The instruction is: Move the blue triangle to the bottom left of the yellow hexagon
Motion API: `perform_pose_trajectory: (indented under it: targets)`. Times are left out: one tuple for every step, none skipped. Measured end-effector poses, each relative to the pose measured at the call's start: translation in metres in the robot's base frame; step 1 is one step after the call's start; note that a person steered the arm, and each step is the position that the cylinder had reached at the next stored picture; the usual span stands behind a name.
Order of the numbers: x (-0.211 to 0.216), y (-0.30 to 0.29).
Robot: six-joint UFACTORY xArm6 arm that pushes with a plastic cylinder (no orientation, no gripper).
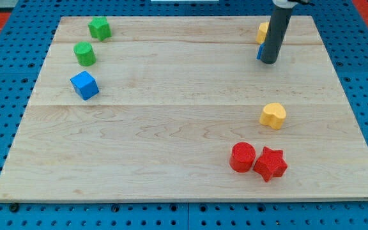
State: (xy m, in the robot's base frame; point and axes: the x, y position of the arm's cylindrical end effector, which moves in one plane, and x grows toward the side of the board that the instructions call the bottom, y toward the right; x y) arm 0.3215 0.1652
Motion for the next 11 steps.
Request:
perform_pose_trajectory:
  targets:
    - [-0.003,0.031]
    - [-0.003,0.104]
    - [-0.017,0.112]
    - [-0.03,0.084]
    - [-0.034,0.038]
    - [-0.037,-0.012]
    - [-0.041,-0.062]
    - [-0.042,-0.106]
    - [-0.042,-0.152]
    - [-0.042,-0.19]
    - [-0.042,-0.224]
